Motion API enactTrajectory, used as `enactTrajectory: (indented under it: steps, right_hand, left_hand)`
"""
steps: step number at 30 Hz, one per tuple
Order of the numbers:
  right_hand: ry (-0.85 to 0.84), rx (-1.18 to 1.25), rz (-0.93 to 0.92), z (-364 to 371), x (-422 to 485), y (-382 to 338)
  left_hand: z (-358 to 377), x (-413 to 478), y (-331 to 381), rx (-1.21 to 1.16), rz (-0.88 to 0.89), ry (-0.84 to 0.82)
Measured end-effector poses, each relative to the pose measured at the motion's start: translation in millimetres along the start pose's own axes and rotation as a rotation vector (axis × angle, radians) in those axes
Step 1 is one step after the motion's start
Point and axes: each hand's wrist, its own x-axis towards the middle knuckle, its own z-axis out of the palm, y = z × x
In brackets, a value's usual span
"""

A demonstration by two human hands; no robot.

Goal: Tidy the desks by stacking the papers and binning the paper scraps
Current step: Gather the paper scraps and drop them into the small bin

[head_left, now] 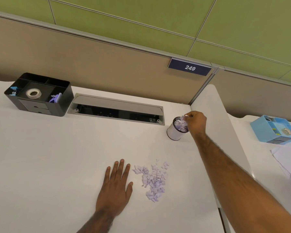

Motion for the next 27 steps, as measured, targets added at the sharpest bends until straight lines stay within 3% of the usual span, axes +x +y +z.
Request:
enactTrajectory:
  steps: [11,20,27]
  right_hand:
    - [-0.253,-0.586,-0.174,30.4,15.0,6.0]
    - [-0.335,-0.644,-0.163,15.7,21.8,-1.5]
    - [-0.205,-0.681,-0.221,9.8,17.8,-5.1]
  left_hand:
    - [-2.5,4.1,-0.1,-0.008,0.002,0.000]
    - [-2.5,3.6,-0.1,-0.011,0.000,-0.007]
    - [-3.7,2.5,0.2,-0.024,0.001,0.001]
